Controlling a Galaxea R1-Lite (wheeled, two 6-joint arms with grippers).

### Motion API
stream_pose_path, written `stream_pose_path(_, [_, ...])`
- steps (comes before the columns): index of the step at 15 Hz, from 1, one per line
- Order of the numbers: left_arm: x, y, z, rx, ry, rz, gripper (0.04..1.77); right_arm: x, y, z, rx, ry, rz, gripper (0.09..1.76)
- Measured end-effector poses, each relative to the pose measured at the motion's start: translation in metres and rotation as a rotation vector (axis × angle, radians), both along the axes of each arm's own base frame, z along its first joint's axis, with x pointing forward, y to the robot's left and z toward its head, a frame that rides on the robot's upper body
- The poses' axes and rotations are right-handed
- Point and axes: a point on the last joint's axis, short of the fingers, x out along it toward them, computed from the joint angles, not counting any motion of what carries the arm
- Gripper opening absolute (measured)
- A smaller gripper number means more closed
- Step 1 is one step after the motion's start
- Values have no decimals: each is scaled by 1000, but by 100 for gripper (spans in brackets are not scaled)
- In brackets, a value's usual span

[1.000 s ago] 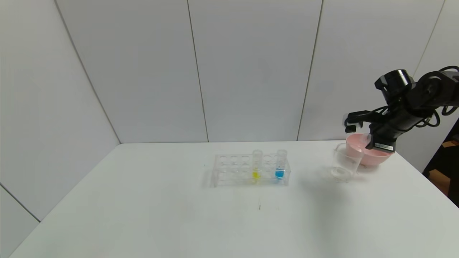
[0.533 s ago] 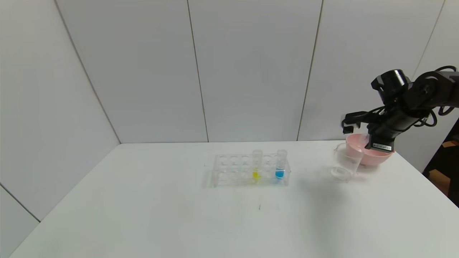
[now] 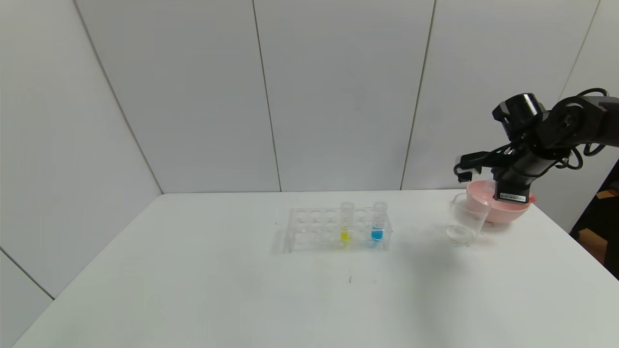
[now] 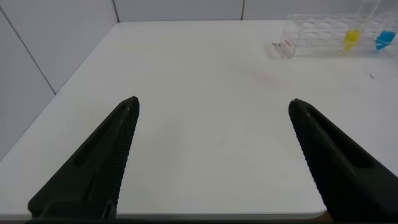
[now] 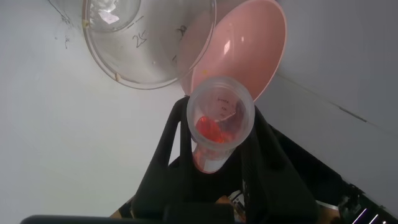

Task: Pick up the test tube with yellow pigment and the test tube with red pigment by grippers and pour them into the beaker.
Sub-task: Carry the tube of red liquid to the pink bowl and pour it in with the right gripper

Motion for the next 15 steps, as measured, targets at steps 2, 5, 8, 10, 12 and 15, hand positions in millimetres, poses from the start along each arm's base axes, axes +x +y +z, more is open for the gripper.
stream_pose_path(2, [0, 0, 0, 0, 0, 0, 172, 0, 2, 0, -2, 0, 4, 51])
stream_pose_path(5, [0, 0, 0, 0, 0, 0, 172, -1, 5, 0, -18, 3, 6, 51])
stream_pose_path(8, [0, 0, 0, 0, 0, 0, 172, 0, 11, -1, -59, 2, -7, 51])
stream_pose_path(10, [0, 0, 0, 0, 0, 0, 172, 1, 13, -3, -85, 5, -18, 51])
stream_pose_path(12, [0, 0, 0, 0, 0, 0, 172, 1, 15, -5, -99, 8, -23, 51])
stream_pose_path(15, [0, 0, 0, 0, 0, 0, 172, 3, 15, -8, -102, 13, -23, 51])
